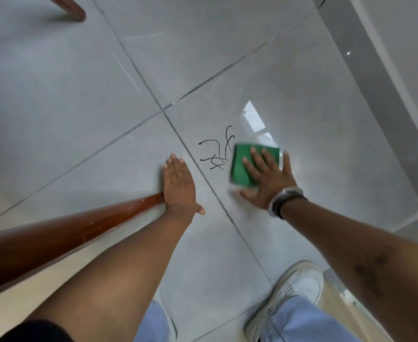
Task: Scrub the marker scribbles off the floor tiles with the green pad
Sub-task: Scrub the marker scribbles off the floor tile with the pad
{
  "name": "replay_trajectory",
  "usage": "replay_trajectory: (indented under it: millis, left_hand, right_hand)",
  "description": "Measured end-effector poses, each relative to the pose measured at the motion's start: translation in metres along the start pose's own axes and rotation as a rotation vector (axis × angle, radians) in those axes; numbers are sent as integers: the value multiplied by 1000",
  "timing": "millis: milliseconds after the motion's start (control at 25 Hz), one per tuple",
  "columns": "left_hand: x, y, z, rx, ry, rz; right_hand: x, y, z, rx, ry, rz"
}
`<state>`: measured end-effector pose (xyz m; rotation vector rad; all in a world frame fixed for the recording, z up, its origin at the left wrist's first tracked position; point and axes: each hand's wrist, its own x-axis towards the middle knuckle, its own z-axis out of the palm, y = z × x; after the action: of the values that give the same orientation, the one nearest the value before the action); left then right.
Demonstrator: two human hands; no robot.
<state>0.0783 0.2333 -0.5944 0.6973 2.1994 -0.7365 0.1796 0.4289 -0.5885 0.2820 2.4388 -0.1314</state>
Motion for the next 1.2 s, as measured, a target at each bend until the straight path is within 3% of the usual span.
replay_trajectory:
  millis: [80,120,240,320,400,520,560,720,840,960,1080,1200]
  left_hand:
    - [5,1,-8,13,5,-3]
    - [6,0,-12,14,-5,-2]
    - [8,1,-16,18,-41,10]
    - [7,-1,-12,19,-51,17]
    - [8,-1,-12,34,-25,28]
    - [6,0,-19,64,-32,45]
    - [5,0,-20,75,-34,44]
    - [4,-2,-19,63,-28,44]
    - [0,-5,-18,80,-34,36]
    - [0,0,-22,109,-60,36]
    - [0,2,-24,116,-46,26]
    - [0,-5,-22,98,-31,46]
  right_hand:
    - [32,-17,-21,94,62,167]
    - [40,-29,-27,82,56,123]
    - [24,-35,-11,-89,20,-321]
    - [11,-11,-6,-153,62,-513]
    - [24,11,-13,-192,89,-428]
    - [67,5,-46,-5,80,35]
    - [77,-10,-56,29,72,58]
    - [53,-44,-39,-149,-28,-341]
    - [21,-12,-19,-236,14,-551]
    - [60,-5,-47,-209,170,-374]
    - [104,-46,-71,-30,104,-176]
    - [87,-61,-57,-142,38,-352]
